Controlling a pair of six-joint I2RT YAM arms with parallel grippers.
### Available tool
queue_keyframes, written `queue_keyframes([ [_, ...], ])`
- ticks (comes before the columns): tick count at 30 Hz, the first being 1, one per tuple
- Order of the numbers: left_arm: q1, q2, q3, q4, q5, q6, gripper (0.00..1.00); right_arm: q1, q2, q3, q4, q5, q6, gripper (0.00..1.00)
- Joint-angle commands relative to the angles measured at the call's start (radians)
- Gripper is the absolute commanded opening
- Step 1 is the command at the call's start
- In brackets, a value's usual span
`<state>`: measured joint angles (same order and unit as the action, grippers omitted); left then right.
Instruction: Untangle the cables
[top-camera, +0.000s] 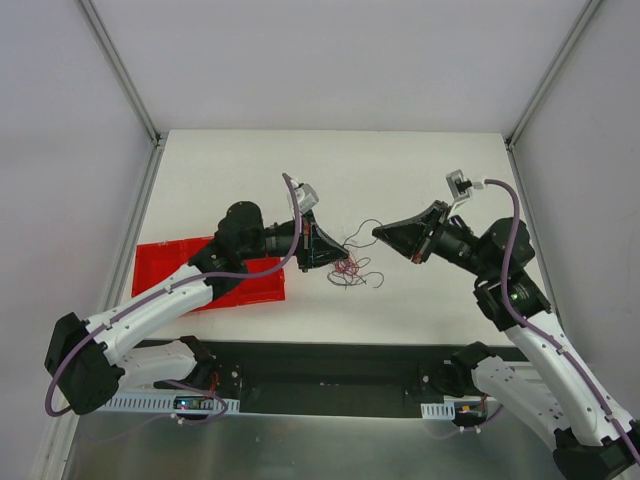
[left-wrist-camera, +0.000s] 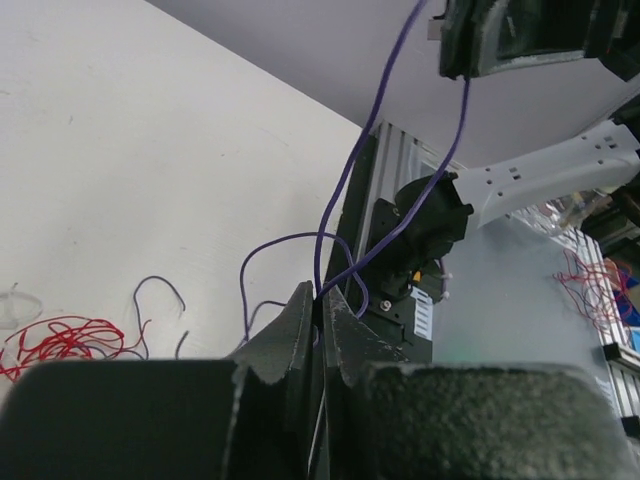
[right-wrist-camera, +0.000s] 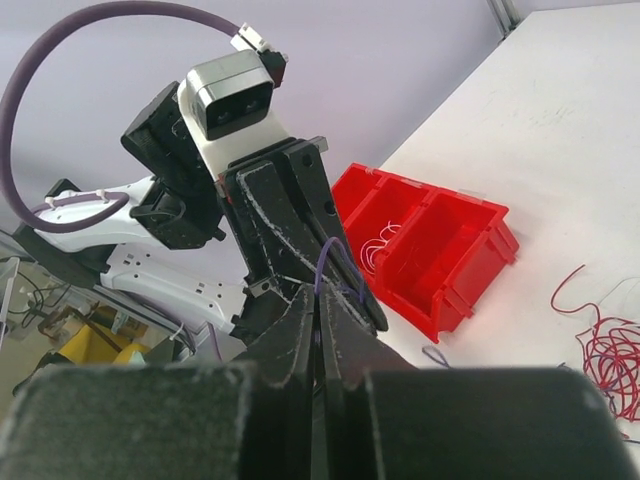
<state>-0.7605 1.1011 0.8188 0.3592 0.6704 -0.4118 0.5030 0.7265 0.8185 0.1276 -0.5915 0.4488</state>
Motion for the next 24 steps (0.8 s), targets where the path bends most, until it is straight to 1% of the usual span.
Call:
queue_keyframes([
  [1, -0.011, -0.058, -0.004, -0.04, -0.122, 0.042, 0.0, 0.005, -0.018, 0.011, -0.023, 0.046, -0.053, 0.28],
  [2, -0.01, -0.076, -0.001, -0.096, -0.173, 0.057, 0.0, 0.006, -0.021, 0.018, -0.095, 0.091, -0.093, 0.48],
  [3, -0.008, -0.101, 0.003, -0.171, -0.213, 0.073, 0.0, 0.005, -0.03, 0.019, -0.156, 0.148, -0.134, 0.59],
  [4, -0.008, -0.124, 0.014, -0.237, -0.25, 0.096, 0.0, 0.006, -0.038, 0.018, -0.213, 0.194, -0.177, 0.68],
  [6, 0.009, -0.173, 0.032, -0.354, -0.299, 0.123, 0.0, 0.003, -0.056, -0.002, -0.269, 0.278, -0.235, 0.74],
  [9, 0.079, -0.242, 0.081, -0.555, -0.367, 0.142, 0.0, -0.003, -0.068, -0.044, -0.296, 0.338, -0.292, 0.76],
  [13, 0.234, -0.32, 0.146, -0.764, -0.439, 0.171, 0.0, -0.018, -0.032, -0.084, -0.298, 0.334, -0.311, 0.76],
  [15, 0.303, -0.336, 0.183, -0.885, -0.535, 0.197, 0.0, -0.029, -0.007, -0.094, -0.289, 0.308, -0.305, 0.76],
  [17, 0.374, -0.331, 0.224, -0.989, -0.702, 0.212, 0.0, -0.034, 0.008, -0.114, -0.263, 0.279, -0.292, 0.76],
  [18, 0.421, -0.323, 0.232, -1.028, -0.745, 0.221, 0.0, -0.038, 0.013, -0.127, -0.252, 0.268, -0.288, 0.76],
  [19, 0.491, -0.316, 0.236, -1.057, -0.779, 0.234, 0.0, -0.04, 0.014, -0.136, -0.238, 0.259, -0.285, 0.76],
  [22, 0.662, -0.302, 0.23, -1.101, -0.877, 0.232, 0.0, -0.043, 0.017, -0.15, -0.226, 0.245, -0.285, 0.76],
  [24, 0.789, -0.297, 0.232, -1.114, -0.902, 0.214, 0.0, -0.049, 0.014, -0.154, -0.226, 0.239, -0.289, 0.76],
])
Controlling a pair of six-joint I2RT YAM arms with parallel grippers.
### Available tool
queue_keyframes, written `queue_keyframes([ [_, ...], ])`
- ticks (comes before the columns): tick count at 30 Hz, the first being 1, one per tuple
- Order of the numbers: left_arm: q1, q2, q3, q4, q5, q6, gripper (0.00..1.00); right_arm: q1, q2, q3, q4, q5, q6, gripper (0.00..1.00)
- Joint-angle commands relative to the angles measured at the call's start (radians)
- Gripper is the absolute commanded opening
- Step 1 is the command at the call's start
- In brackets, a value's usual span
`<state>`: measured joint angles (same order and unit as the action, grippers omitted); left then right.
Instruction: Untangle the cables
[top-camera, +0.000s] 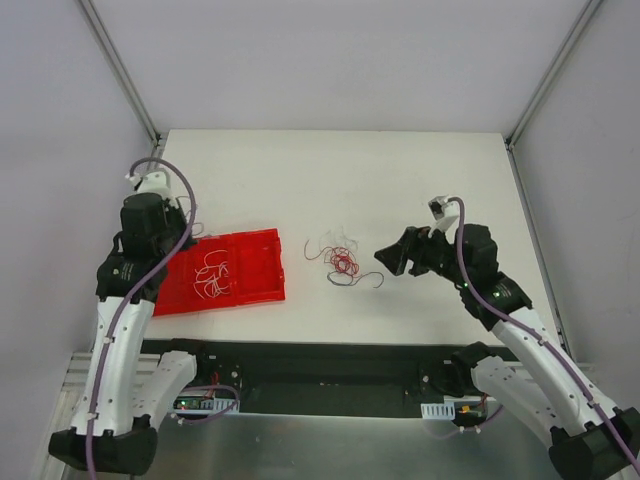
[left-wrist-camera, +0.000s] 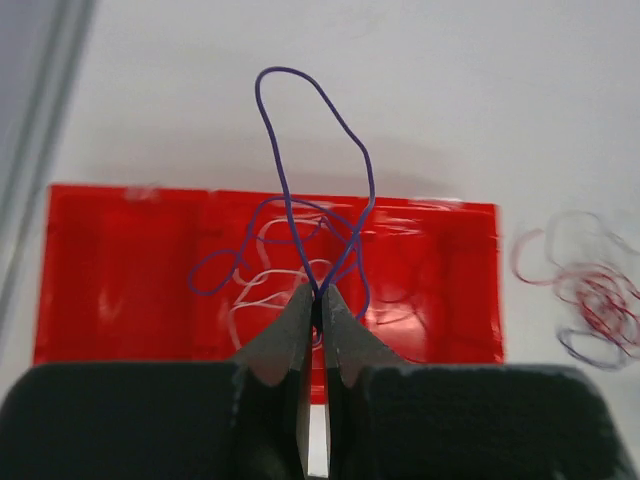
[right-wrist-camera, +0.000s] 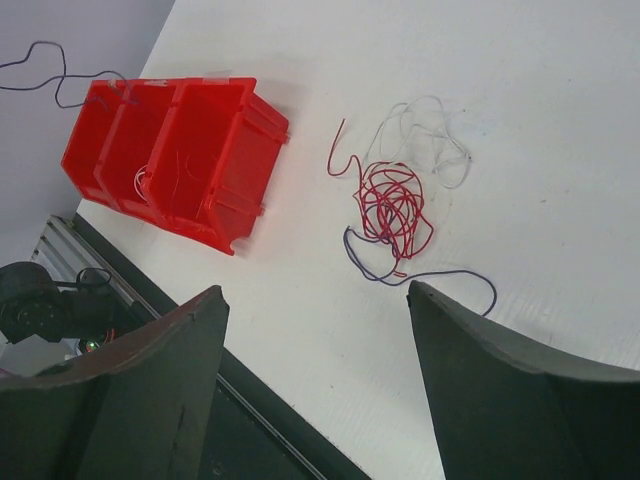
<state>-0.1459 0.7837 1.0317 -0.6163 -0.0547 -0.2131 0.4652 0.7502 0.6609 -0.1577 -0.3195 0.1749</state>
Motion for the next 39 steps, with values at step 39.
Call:
queue_keyframes([
  [39, 0.519, 0.344, -0.249, -0.017, -0.083, -0.382, 0.26, -0.036, -0.005, -0.014, 0.021, -0.055, -0.002, 0.76],
])
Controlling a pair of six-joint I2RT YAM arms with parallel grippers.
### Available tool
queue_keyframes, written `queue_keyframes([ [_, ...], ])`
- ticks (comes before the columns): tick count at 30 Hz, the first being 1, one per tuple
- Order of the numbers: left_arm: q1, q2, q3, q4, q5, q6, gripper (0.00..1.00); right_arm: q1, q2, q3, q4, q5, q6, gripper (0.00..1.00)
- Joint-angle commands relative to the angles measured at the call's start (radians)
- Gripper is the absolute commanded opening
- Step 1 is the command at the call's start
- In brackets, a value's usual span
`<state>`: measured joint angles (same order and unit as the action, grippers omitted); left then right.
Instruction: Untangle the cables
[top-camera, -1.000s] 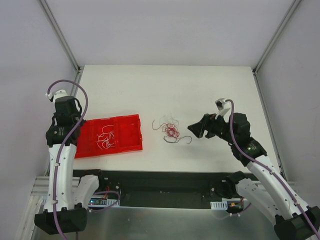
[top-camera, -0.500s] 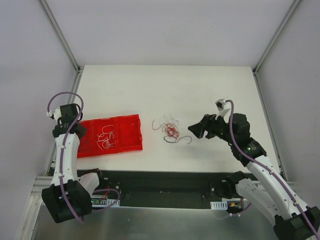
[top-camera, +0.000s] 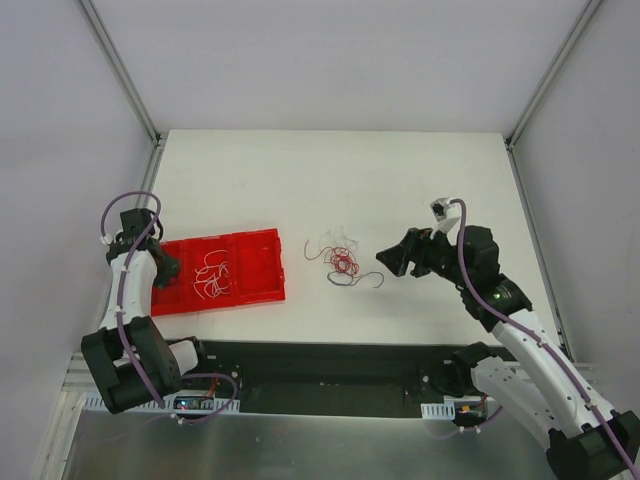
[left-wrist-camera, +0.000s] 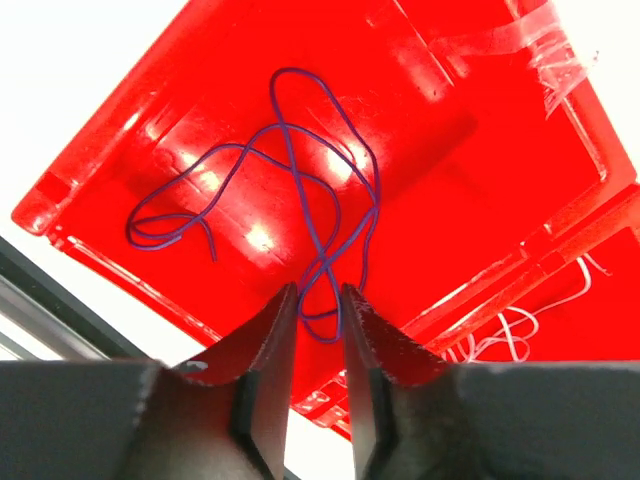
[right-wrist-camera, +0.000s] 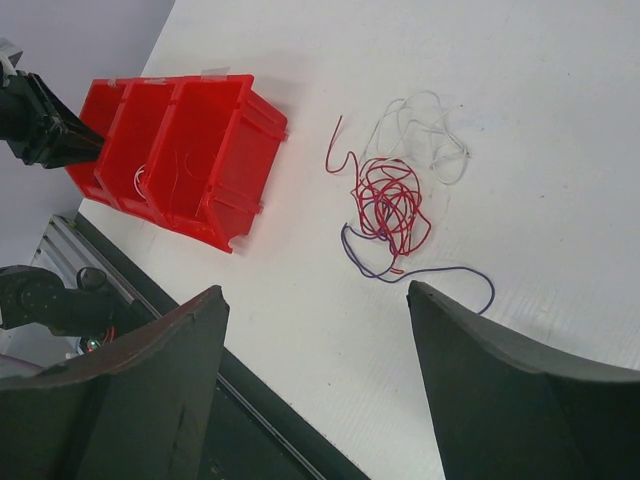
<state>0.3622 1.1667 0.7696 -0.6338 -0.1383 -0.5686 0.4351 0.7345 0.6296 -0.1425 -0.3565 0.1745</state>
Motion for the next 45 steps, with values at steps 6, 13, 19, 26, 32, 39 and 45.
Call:
queue_keyframes([
  [6, 0.009, -0.176, 0.063, -0.007, 0.069, -0.002, 0.78, -0.009, 0.019, 0.044, -0.046, 0.016, -0.027, 0.76],
  [13, -0.129, -0.303, 0.126, 0.009, 0.137, -0.016, 0.9, -0.01, 0.057, 0.019, -0.08, 0.056, 0.0, 0.75],
  [19, -0.497, -0.239, 0.102, 0.242, 0.382, 0.044, 0.85, -0.009, 0.193, 0.053, -0.224, 0.157, 0.006, 0.7],
  [26, -0.891, 0.023, 0.112, 0.45, 0.454, 0.064, 0.7, 0.043, 0.365, 0.067, -0.184, 0.151, 0.065, 0.62],
  [32, -1.019, 0.194, 0.152, 0.494, 0.503, 0.049, 0.59, 0.146, 0.466, 0.074, 0.001, 0.188, 0.04, 0.6],
  [39, -1.037, 0.177, 0.08, 0.511, 0.569, 0.016, 0.65, 0.168, 0.623, 0.15, 0.174, 0.199, -0.03, 0.4],
  [45, -1.037, 0.094, 0.019, 0.516, 0.552, 0.003, 0.66, 0.194, 0.729, 0.205, 0.236, 0.162, -0.073, 0.4],
])
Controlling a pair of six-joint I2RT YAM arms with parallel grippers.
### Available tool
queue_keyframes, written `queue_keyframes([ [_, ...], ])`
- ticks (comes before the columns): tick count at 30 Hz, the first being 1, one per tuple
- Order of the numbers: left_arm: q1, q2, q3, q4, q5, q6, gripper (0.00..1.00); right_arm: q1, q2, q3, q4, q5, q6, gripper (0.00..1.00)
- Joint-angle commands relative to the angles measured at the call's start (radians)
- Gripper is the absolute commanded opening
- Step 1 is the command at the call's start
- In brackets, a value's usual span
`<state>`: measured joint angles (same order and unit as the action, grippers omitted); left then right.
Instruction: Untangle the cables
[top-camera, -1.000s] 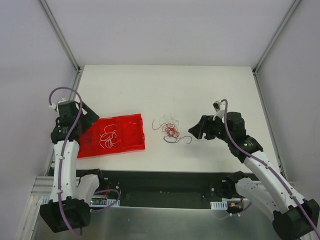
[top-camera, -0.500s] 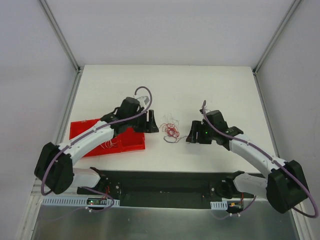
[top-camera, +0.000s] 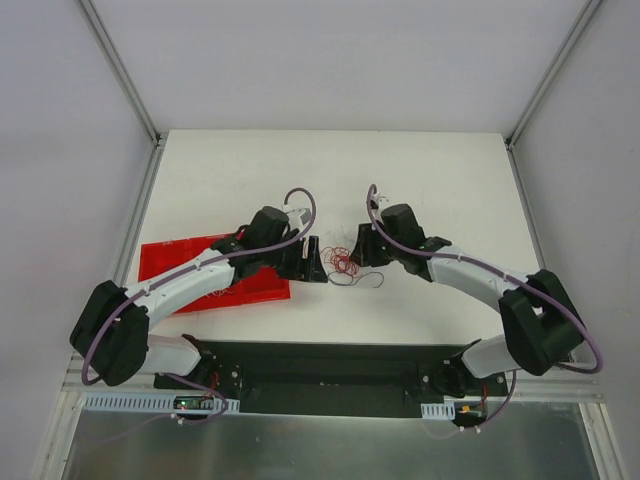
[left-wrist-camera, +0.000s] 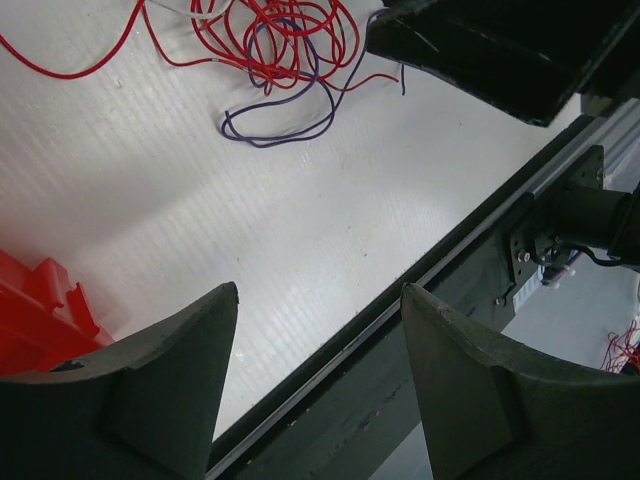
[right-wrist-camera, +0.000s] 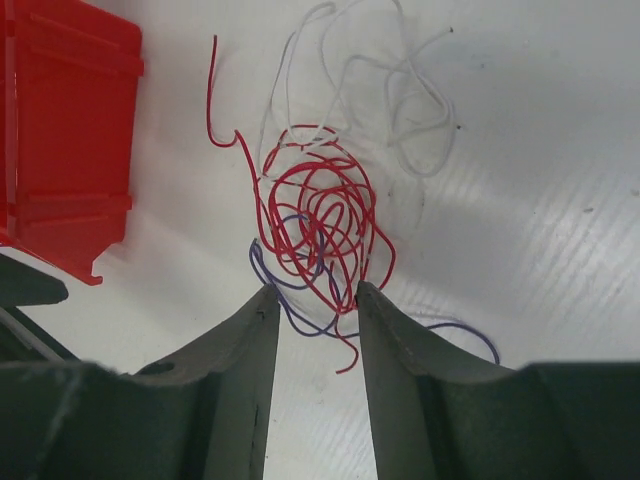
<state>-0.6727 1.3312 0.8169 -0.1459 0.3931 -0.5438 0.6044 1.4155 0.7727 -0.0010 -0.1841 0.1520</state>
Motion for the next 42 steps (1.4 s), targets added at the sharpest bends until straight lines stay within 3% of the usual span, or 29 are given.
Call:
queue_keyframes([
  [1, -0.002, -0.073, -0.033, 0.029, 0.018, -0.025, 0.65, 0.029, 0.066, 0.069, 0.096, -0.002, -0.054, 0.38],
  [5, -0.002, -0.078, -0.036, 0.029, 0.023, -0.022, 0.66, 0.043, 0.114, 0.105, 0.079, 0.0, -0.057, 0.27],
  [9, -0.002, -0.066, -0.013, 0.029, 0.035, -0.004, 0.66, 0.052, 0.119, 0.094, 0.07, 0.044, -0.051, 0.06],
  [11, -0.001, -0.049, 0.005, 0.029, 0.038, 0.001, 0.66, 0.052, 0.099, 0.079, 0.062, 0.045, -0.054, 0.0],
  [16, -0.002, 0.038, 0.086, 0.029, 0.064, -0.013, 0.66, 0.052, -0.059, 0.001, 0.053, -0.012, -0.052, 0.0],
  [19, -0.004, 0.144, 0.155, 0.025, 0.088, -0.022, 0.74, 0.049, -0.18, -0.035, 0.05, -0.052, -0.029, 0.0],
  [24, -0.016, 0.282, 0.26, 0.026, 0.061, -0.028, 0.76, 0.046, -0.335, -0.049, 0.006, -0.09, 0.011, 0.0],
  [33, -0.041, 0.466, 0.45, 0.069, 0.133, -0.088, 0.85, 0.029, -0.463, -0.015, 0.006, -0.167, 0.07, 0.0],
  [37, -0.036, 0.545, 0.484, 0.086, 0.124, -0.125, 0.82, 0.023, -0.522, 0.058, -0.077, -0.186, 0.092, 0.0],
  [42, -0.016, 0.684, 0.53, 0.092, 0.133, -0.125, 0.7, 0.023, -0.624, 0.287, -0.296, -0.109, 0.032, 0.0],
])
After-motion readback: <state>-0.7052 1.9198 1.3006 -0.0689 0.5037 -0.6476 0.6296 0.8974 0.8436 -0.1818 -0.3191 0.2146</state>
